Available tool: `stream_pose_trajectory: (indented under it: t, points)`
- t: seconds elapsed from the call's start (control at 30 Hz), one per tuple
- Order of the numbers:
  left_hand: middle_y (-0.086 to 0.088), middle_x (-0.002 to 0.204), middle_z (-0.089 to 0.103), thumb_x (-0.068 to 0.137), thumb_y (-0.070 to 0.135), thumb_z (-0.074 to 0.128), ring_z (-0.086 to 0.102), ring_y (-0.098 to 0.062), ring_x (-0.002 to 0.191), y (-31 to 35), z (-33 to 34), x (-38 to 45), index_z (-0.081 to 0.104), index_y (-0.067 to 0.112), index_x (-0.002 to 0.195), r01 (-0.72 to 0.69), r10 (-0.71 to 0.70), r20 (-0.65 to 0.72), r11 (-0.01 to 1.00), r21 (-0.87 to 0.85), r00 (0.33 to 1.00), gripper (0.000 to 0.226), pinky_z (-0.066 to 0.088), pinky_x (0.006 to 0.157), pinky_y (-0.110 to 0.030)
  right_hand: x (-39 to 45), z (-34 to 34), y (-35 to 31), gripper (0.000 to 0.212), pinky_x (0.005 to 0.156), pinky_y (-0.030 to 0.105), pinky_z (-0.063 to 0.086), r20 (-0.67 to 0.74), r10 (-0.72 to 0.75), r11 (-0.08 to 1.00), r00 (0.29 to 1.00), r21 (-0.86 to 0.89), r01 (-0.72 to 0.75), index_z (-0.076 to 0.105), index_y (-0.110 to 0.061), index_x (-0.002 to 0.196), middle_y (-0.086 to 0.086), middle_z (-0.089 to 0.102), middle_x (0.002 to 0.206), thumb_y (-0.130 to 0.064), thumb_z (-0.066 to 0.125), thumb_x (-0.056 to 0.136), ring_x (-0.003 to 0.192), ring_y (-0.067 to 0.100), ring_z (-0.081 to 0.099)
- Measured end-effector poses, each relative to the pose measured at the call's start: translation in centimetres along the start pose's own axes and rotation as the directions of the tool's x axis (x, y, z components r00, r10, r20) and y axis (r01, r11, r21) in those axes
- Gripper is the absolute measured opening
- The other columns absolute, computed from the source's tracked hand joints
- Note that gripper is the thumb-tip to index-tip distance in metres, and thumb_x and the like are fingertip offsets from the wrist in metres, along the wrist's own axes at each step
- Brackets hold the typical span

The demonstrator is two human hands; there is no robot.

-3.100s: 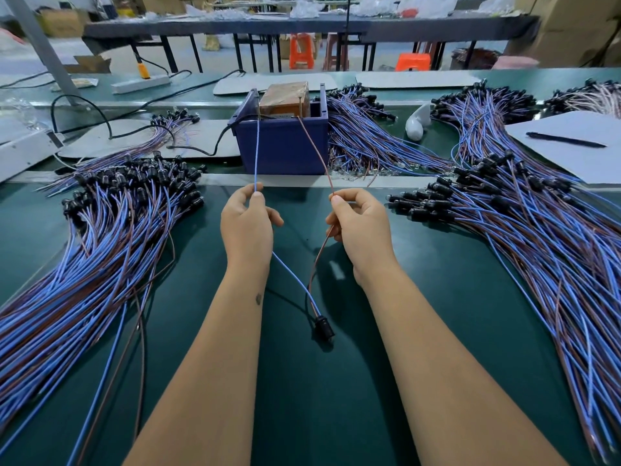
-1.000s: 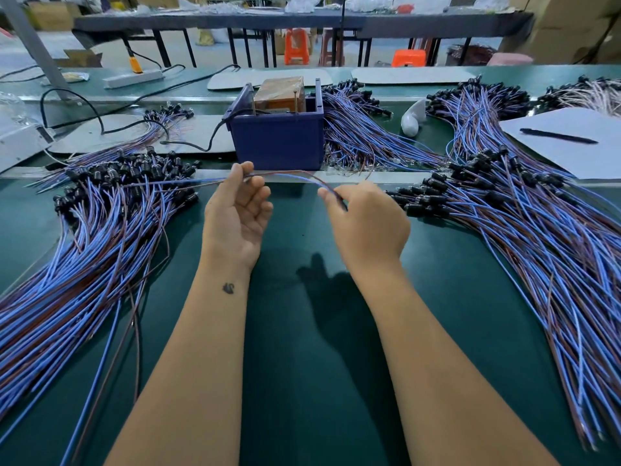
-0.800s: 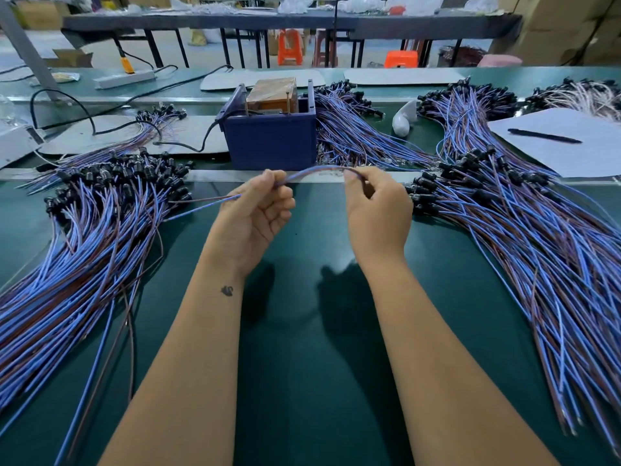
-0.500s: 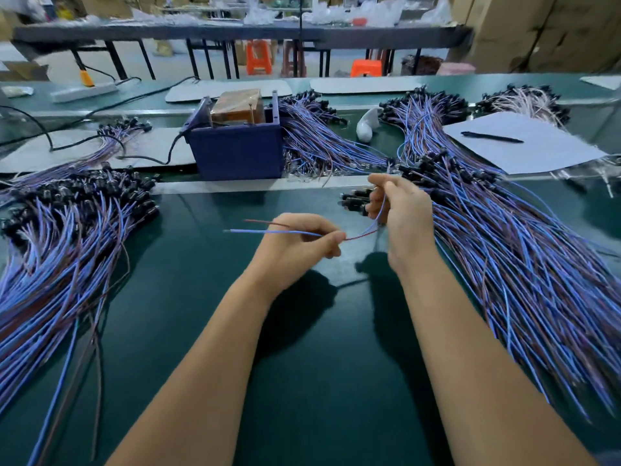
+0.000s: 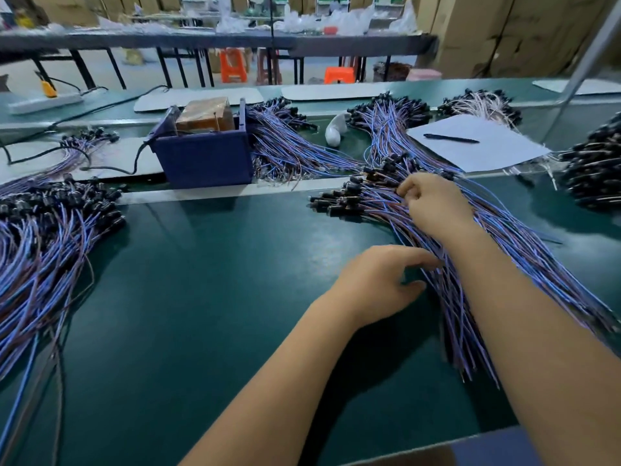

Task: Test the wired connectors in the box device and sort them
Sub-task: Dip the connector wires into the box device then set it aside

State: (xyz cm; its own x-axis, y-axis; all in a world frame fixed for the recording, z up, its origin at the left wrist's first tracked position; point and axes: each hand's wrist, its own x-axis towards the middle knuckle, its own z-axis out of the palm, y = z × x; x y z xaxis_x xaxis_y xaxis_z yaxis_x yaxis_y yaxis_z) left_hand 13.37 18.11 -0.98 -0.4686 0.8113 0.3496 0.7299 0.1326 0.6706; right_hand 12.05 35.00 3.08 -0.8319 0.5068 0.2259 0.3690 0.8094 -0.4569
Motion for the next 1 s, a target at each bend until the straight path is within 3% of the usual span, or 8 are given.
stream_pose_trajectory:
  t: [0.1, 0.23, 0.4, 0.5, 0.6, 0.67, 0.83, 1.0]
  points:
    - [0.0, 0.102, 0.074, 0.084, 0.007, 0.067, 0.062, -0.019, 0.1, -0.3, 0.2, -0.2, 0.074, 0.017, 0.106, 0.034, -0.034, 0.007, 0.999, 0.014, 0.999, 0.026, 0.049, 0.087, -0.033, -0.5, 0.6, 0.1, 0.036, 0.088, 0.039, 0.041, 0.002, 0.076, 0.98, 0.997, -0.182, -0.074, 0.063, -0.026, 0.115, 0.007, 0.066, 0.115, -0.007, 0.047, 0.088, 0.112, 0.035, 0.051]
    - [-0.004, 0.1, 0.071, 0.083, 0.015, 0.063, 0.054, -0.029, 0.105, -1.7, -1.1, -0.3, 0.077, 0.02, 0.096, 0.181, -0.154, -0.136, 0.958, 0.222, 0.979, 0.02, 0.042, 0.092, -0.037, -1.4, 2.7, -2.8, 0.033, 0.093, 0.038, 0.036, -0.043, -0.013, 0.972, 0.999, -0.236, 0.002, 0.064, -0.024, 0.118, 0.011, 0.059, 0.123, -0.014, 0.052, 0.089, 0.117, 0.035, 0.046]
    - [-0.008, 0.104, 0.068, 0.085, 0.019, 0.057, 0.055, -0.032, 0.107, -4.2, -5.6, -1.9, 0.075, 0.021, 0.101, 0.463, -0.365, -0.39, 0.864, 0.198, 0.846, 0.024, 0.046, 0.09, -0.041, -2.9, 6.1, -8.5, 0.028, 0.089, 0.038, 0.031, -0.18, -0.235, 0.948, 0.955, -0.259, 0.185, 0.066, -0.019, 0.111, 0.007, 0.053, 0.118, -0.015, 0.053, 0.087, 0.113, 0.031, 0.042]
    - [-0.009, 0.113, 0.065, 0.087, 0.021, 0.055, 0.053, -0.032, 0.109, -6.2, -8.8, -3.7, 0.073, 0.022, 0.107, 0.619, -0.459, -0.508, 0.759, 0.202, 0.729, 0.027, 0.048, 0.089, -0.041, -3.8, 8.3, -12.3, 0.027, 0.09, 0.038, 0.036, -0.061, -0.346, 0.936, 0.936, -0.091, 0.34, 0.066, -0.018, 0.11, 0.008, 0.057, 0.117, -0.014, 0.049, 0.089, 0.112, 0.03, 0.047]
    - [-0.01, 0.122, 0.059, 0.092, 0.025, 0.05, 0.043, -0.033, 0.117, -8.3, -11.2, -5.8, 0.069, 0.02, 0.114, 0.764, -0.486, -0.612, 0.544, 0.348, 0.625, 0.029, 0.041, 0.089, -0.038, -4.9, 10.5, -15.7, 0.025, 0.085, 0.037, 0.044, 0.087, -0.359, 0.917, 0.929, 0.219, 0.334, 0.066, -0.019, 0.107, 0.008, 0.061, 0.114, -0.014, 0.047, 0.091, 0.109, 0.029, 0.054]
    - [-0.011, 0.128, 0.054, 0.095, 0.028, 0.046, 0.038, -0.033, 0.122, -9.2, -12.2, -7.2, 0.063, 0.018, 0.117, 0.798, -0.497, -0.628, 0.437, 0.415, 0.599, 0.029, 0.037, 0.091, -0.039, -5.8, 12.1, -17.7, 0.023, 0.08, 0.035, 0.047, 0.163, -0.366, 0.891, 0.916, 0.345, 0.295, 0.065, -0.021, 0.103, 0.005, 0.065, 0.112, -0.017, 0.046, 0.092, 0.105, 0.027, 0.057]
    - [-0.013, 0.143, 0.038, 0.088, 0.035, 0.054, 0.021, -0.032, 0.137, -11.0, -14.8, -9.3, 0.065, 0.019, 0.111, 0.863, -0.502, -0.702, 0.33, 0.384, 0.504, 0.03, 0.025, 0.104, -0.044, -5.2, 13.6, -18.3, 0.019, 0.065, 0.029, 0.035, 0.16, -0.215, 0.921, 0.963, 0.363, 0.145, 0.066, -0.019, 0.094, 0.001, 0.066, 0.094, -0.018, 0.047, 0.091, 0.091, 0.027, 0.057]
    - [-0.026, 0.16, -0.007, 0.083, 0.032, 0.061, -0.013, -0.038, 0.148, -13.1, -18.4, -11.9, 0.051, 0.011, 0.119, 0.972, -0.487, -0.844, 0.176, 0.158, 0.225, 0.044, -0.002, 0.116, -0.06, -5.0, 13.5, -17.7, 0.019, 0.057, 0.024, 0.035, 0.144, -0.255, 0.864, 0.956, 0.478, 0.158, 0.064, -0.023, 0.085, -0.01, 0.059, 0.076, -0.016, 0.048, 0.091, 0.077, 0.015, 0.052]
